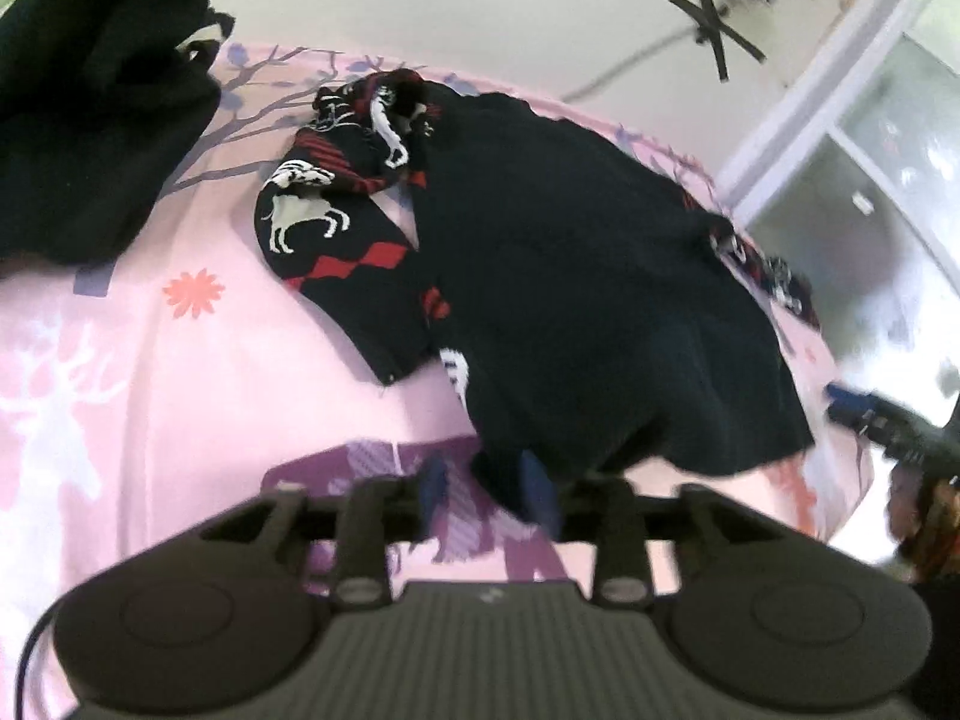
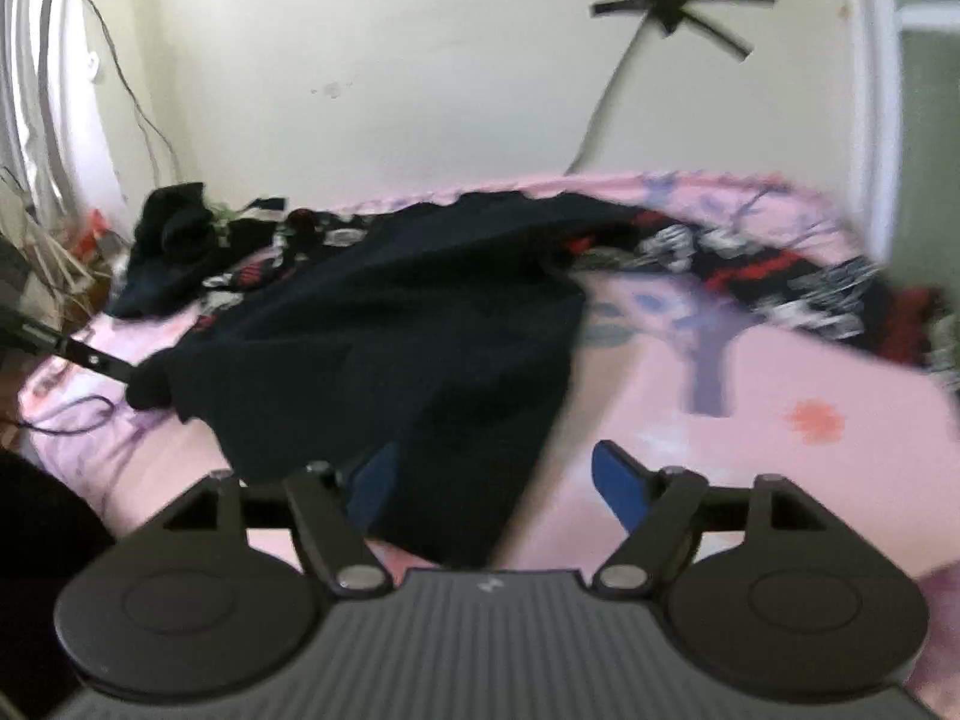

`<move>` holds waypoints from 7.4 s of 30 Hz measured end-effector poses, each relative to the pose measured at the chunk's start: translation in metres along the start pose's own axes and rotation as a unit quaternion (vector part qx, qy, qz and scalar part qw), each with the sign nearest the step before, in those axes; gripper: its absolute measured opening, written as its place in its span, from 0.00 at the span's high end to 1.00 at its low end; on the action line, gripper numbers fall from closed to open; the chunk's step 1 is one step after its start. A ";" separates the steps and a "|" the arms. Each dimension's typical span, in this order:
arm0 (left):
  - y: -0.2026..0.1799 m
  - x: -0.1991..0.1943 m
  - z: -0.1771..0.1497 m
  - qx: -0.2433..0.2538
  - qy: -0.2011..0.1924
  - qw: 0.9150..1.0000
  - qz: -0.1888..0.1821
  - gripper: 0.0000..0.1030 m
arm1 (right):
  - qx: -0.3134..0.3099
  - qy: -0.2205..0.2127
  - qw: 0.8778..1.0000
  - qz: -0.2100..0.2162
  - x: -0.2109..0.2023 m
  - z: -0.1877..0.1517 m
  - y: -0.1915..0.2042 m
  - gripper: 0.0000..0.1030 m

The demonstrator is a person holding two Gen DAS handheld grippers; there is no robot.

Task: Fold small clothes

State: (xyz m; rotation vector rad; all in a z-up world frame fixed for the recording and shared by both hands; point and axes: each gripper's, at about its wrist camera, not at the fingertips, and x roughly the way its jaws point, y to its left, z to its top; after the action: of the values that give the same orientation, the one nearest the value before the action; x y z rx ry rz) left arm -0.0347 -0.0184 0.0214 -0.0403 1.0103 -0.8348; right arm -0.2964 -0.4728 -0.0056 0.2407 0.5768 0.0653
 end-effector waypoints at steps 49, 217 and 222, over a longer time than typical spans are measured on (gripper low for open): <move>-0.008 -0.043 0.168 0.011 -0.273 0.918 0.287 0.92 | 0.104 -0.054 0.989 0.089 0.141 0.046 0.027 0.42; -0.039 0.196 0.182 0.075 -0.139 0.987 -0.033 0.59 | 0.105 0.029 0.994 -0.019 0.258 0.213 -0.047 0.59; -0.039 0.194 0.181 0.075 -0.143 0.986 -0.033 0.59 | 0.101 0.013 0.995 -0.014 0.258 0.206 -0.029 0.98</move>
State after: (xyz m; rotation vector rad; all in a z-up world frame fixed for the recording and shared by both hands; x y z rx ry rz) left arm 0.1292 -0.2288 -0.0038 -0.0628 0.6777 -0.9339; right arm 0.0327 -0.5110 0.0172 0.4296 0.6125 -0.0172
